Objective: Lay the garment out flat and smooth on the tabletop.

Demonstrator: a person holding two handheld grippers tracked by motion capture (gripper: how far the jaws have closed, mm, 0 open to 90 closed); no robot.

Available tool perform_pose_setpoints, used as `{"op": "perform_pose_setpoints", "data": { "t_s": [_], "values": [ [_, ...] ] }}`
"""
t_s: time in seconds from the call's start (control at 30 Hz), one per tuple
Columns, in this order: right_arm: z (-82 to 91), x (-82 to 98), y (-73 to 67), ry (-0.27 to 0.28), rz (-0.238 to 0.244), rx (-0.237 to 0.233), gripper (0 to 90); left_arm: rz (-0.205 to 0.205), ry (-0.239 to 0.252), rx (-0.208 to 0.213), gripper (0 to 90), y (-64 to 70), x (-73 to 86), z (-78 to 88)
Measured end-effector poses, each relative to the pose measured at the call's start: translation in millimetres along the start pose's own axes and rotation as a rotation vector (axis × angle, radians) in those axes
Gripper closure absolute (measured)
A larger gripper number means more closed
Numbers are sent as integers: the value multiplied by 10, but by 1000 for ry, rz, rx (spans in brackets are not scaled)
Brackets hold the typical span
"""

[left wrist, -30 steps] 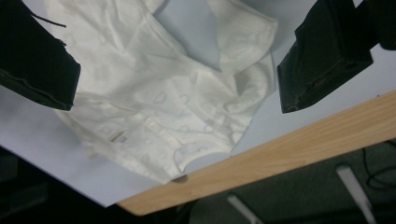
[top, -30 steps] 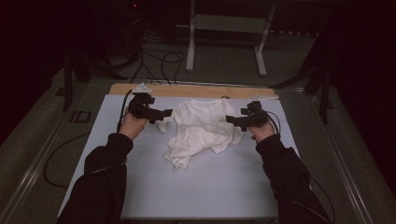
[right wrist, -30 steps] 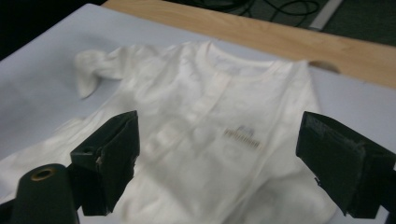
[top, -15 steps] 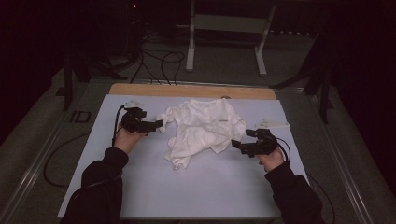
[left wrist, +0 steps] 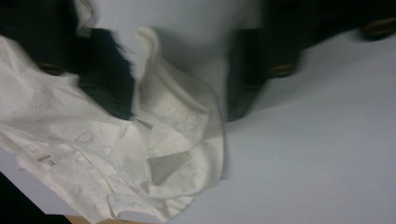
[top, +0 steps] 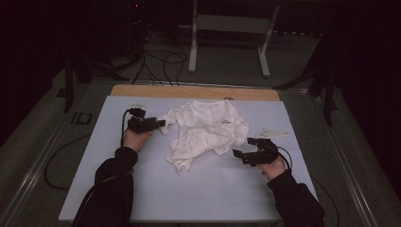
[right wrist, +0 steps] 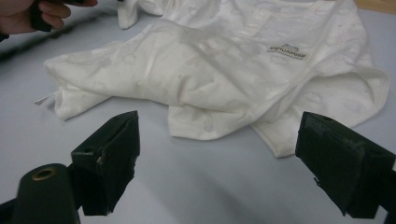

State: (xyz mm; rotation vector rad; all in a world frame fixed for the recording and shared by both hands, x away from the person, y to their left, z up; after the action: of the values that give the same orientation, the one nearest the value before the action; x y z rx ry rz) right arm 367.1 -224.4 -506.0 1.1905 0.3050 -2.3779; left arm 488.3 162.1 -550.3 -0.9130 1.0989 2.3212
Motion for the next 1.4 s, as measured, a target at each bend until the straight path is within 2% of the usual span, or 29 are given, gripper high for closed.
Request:
{"op": "perform_pose_setpoints", "data": {
  "t_s": [0.03, 0.07, 0.1, 0.13, 0.17, 0.2, 0.23, 0.43, 0.47, 0.53, 0.57, 0.6, 0.63, 0.67, 0.7, 0.77, 0.8, 0.83, 0.9, 0.97, 1.0, 1.13, 1.17, 1.23, 1.37, 1.4],
  "values": [
    [-2, 2, 0, -2, -3, 0, 139, -12, -5, 1, 574, 15, -6, -7],
    [-5, 6, 9, -1, 0, 1, 139, -22, -3, 3, 700, 30, -15, -8],
    [-5, 9, 11, -4, 0, 1, 139, -38, -10, -11, 750, 51, -28, 0],
    [-6, 13, 14, -7, 3, 2, 139, -48, -7, -15, 845, 71, -37, 8],
    [-6, 14, 18, -8, 5, 4, 139, -48, -7, -15, 864, 71, -37, 8],
    [-6, 14, 18, -8, 5, 4, 139, -70, -6, -27, 864, 104, -57, 37],
    [-2, 12, 25, -8, -10, 5, 139, -114, -6, -60, 873, 156, -96, 93],
    [14, -1, 26, -5, -6, 5, 139, -287, -22, -186, 877, 295, -218, 321],
    [14, -3, 26, -5, -6, 5, 140, -306, -25, -189, 877, 310, -227, 346],
    [12, -4, 26, -7, -7, 7, 139, -402, -32, -204, 876, 361, -238, 413],
    [13, -4, 27, -11, -9, 6, 140, -457, -35, -197, 875, 385, -231, 453],
    [14, -4, 28, -10, -14, 5, 139, -476, -41, -195, 874, 390, -223, 473],
    [16, -3, 28, -12, -15, 5, 139, -520, -52, -168, 873, 399, -201, 500],
    [16, -4, 27, -11, -16, 3, 140, -556, -57, -165, 869, 402, -180, 516],
    [17, -4, 28, -13, -15, 4, 139, -603, -85, -175, 864, 389, -136, 542],
    [19, -7, 30, -12, -17, 2, 139, -622, -131, -152, 851, 363, -50, 566],
    [19, -7, 30, -12, -17, 2, 139, -622, -131, -152, 821, 363, -50, 566],
    [21, -7, 30, -13, -16, 3, 139, -618, -165, -148, 821, 346, 12, 568],
    [23, -8, 30, -12, -17, 2, 140, -606, -230, -146, 814, 319, 128, 567],
    [25, -11, 30, -14, -23, 1, 140, -578, -259, -117, 797, 315, 219, 558],
    [26, -11, 27, -13, -24, 1, 139, -574, -292, -117, 788, 306, 279, 553],
    [28, -13, 21, -16, -21, -3, 139, -538, -362, -86, 634, 300, 449, 548],
    [29, -13, 17, -17, -18, -3, 139, -526, -376, -91, 577, 292, 479, 551],
    [31, -15, 14, -14, -13, -2, 139, -492, -381, -116, 501, 250, 513, 581],
    [31, -18, 4, -13, -11, -2, 139, -402, -307, -156, 471, 157, 443, 645],
    [31, -18, 4, -13, -11, -2, 139, -402, -307, -156, 464, 157, 443, 645]
  ]
}}
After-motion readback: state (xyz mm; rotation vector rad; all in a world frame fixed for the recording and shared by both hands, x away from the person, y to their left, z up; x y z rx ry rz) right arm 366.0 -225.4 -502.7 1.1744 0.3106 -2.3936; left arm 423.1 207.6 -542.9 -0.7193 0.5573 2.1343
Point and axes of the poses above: each handheld gripper's, and its own axes: z roughly backward along the jaws, x roughly out of its underside, y roughly to its right, the point moved 5 cm from there along -z, roughly forward along the jaws, and after that the axes turned 15 degrees about x, right-handed, at the moved point
